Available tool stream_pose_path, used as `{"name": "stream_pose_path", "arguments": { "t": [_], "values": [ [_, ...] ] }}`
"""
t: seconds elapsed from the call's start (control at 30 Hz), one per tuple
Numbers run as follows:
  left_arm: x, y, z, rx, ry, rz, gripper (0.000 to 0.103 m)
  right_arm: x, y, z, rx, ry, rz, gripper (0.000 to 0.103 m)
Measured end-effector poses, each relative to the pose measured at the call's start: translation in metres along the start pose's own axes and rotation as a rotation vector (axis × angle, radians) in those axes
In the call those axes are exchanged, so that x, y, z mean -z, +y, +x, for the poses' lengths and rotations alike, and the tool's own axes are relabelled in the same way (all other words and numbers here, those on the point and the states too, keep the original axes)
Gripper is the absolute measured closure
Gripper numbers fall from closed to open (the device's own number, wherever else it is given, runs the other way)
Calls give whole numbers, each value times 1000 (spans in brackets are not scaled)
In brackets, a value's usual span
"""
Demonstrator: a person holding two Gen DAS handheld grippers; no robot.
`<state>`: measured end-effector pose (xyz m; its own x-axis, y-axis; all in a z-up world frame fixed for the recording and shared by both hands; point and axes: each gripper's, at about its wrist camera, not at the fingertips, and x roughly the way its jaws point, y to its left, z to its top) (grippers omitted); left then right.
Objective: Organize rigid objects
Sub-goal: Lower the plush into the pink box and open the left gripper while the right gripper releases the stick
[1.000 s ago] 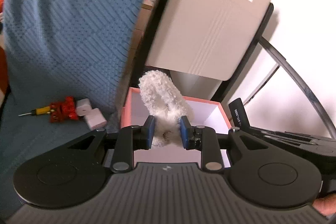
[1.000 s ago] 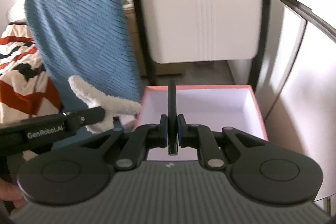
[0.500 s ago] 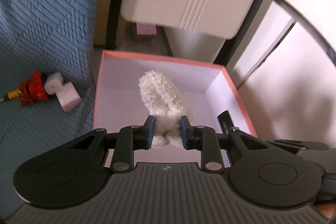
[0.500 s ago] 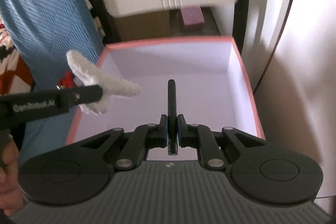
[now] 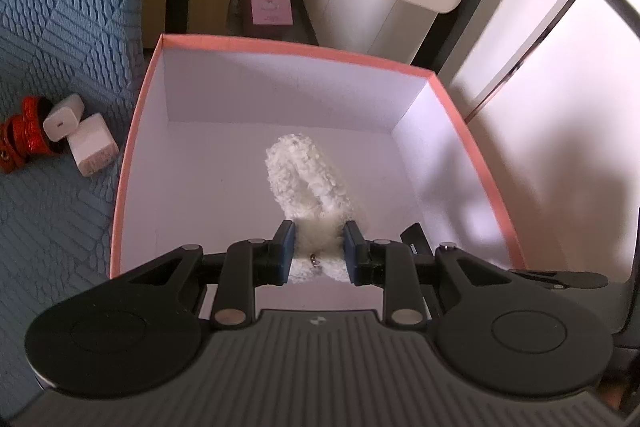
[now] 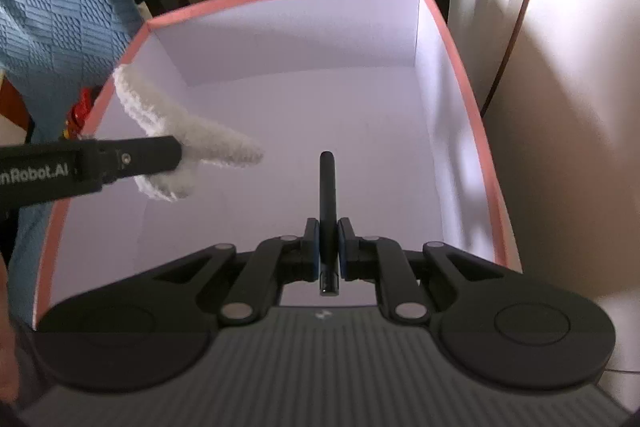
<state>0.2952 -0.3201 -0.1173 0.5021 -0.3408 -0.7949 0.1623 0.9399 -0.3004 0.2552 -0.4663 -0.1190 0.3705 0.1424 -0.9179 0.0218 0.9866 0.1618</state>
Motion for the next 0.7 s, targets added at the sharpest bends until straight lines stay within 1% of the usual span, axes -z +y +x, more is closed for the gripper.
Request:
{"name": "stream_pose_path", "arguments": {
  "t": [0.1, 0.2, 0.37, 0.5, 0.7],
  "values": [
    [2, 1, 3, 3, 5, -9, 72, 4, -3, 3, -9, 17, 2, 90],
    [2, 1, 3, 5, 1, -6, 72, 2, -9, 7, -26, 29, 10, 90],
    [1, 3, -4, 4, -6, -22, 72, 2, -11, 4, -15, 23, 2, 89],
    [-3, 6, -21, 6, -41, -24, 72, 1, -11, -6, -23, 3, 10, 89],
    [-9, 15, -59, 7, -108, -32, 72, -4, -3, -37, -27, -59, 18, 89]
  ]
}}
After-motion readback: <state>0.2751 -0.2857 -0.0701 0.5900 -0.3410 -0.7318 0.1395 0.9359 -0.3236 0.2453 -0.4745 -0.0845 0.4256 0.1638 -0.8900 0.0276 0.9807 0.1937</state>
